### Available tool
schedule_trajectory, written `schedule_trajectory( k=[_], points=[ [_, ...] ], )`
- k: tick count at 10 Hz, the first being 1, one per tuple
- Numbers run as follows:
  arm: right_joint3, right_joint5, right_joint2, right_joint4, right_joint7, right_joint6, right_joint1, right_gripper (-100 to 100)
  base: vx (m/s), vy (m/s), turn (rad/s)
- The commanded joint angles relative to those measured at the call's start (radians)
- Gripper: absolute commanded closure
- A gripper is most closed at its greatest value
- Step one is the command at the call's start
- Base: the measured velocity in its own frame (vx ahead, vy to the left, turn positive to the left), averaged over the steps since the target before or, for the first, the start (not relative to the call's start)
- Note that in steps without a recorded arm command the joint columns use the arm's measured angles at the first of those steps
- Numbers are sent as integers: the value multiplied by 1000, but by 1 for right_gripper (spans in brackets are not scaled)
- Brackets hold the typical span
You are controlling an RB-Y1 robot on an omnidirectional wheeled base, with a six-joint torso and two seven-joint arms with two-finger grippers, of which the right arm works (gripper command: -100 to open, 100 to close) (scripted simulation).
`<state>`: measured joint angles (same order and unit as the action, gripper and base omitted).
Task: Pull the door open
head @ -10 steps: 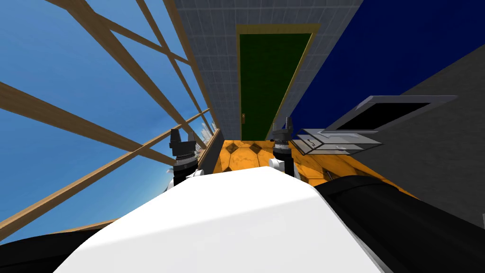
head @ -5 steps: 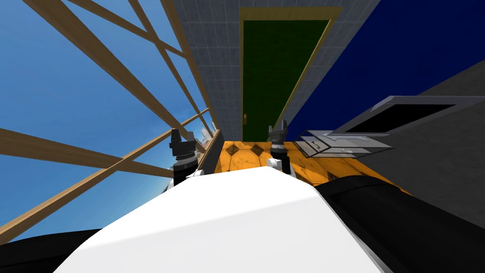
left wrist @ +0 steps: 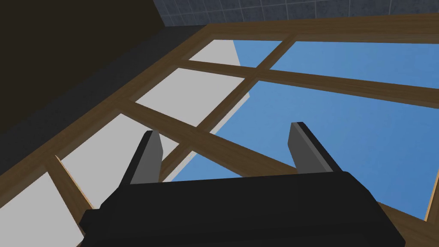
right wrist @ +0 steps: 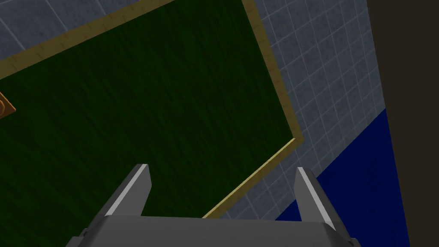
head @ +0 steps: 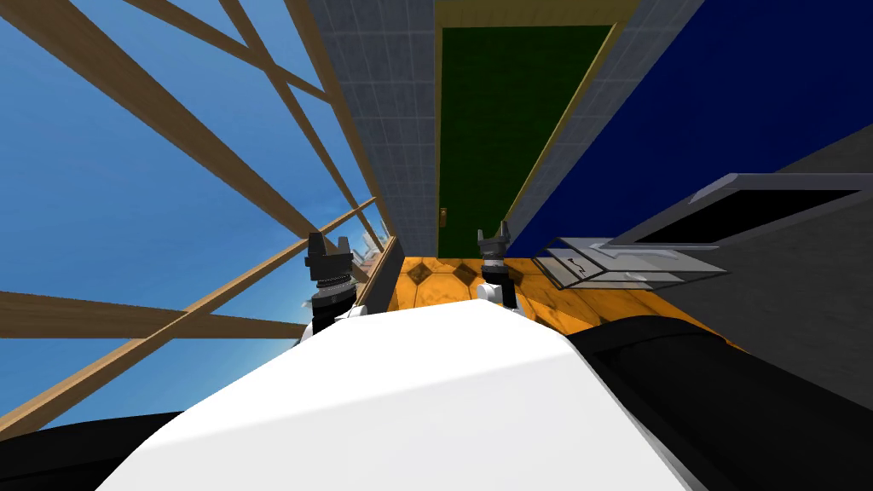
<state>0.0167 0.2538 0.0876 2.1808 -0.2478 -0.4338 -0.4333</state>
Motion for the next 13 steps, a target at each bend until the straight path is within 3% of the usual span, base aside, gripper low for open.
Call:
schedule_trajectory(
  k=[1,5,13],
  points=[
    [13,31,7,-27,-19,-2,8,-100,150,17,6],
    [44,127,28,-108,-73,-5,39,-100,125,36,7],
    [87,263,54,-222,-151,-9,84,-100,110,17,5]
  ],
)
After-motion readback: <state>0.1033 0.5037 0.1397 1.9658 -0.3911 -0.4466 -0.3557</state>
